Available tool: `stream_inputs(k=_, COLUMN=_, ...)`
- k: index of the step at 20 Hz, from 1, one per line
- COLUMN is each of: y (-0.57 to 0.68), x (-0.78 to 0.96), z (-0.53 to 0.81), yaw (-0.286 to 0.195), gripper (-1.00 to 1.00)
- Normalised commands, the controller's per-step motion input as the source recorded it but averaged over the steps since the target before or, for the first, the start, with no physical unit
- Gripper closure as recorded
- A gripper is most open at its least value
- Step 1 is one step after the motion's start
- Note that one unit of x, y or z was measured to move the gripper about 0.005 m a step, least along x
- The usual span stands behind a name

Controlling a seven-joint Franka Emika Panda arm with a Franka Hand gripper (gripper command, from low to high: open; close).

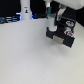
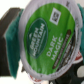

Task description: Open the kcup holder, insert the kcup into the holder, and close the kcup holder

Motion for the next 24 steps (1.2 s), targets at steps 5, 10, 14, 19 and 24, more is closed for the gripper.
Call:
stream_inputs(k=5, y=0.50, x=-0.23, z=0.18, yaw=0.056, gripper=1.00)
stream_inputs(k=10, y=0.56, x=-0.12, z=0.05, yaw=0.050, gripper=1.00)
stream_inputs(k=14, y=0.52, x=-0.11, z=-0.01, yaw=0.060, gripper=1.00)
stream_inputs(k=19, y=0.46, x=-0.24, z=-0.06, yaw=0.077, gripper=1.00)
stream_inputs(k=24, y=0.29, x=-0.43, z=-0.16, yaw=0.113, gripper=1.00)
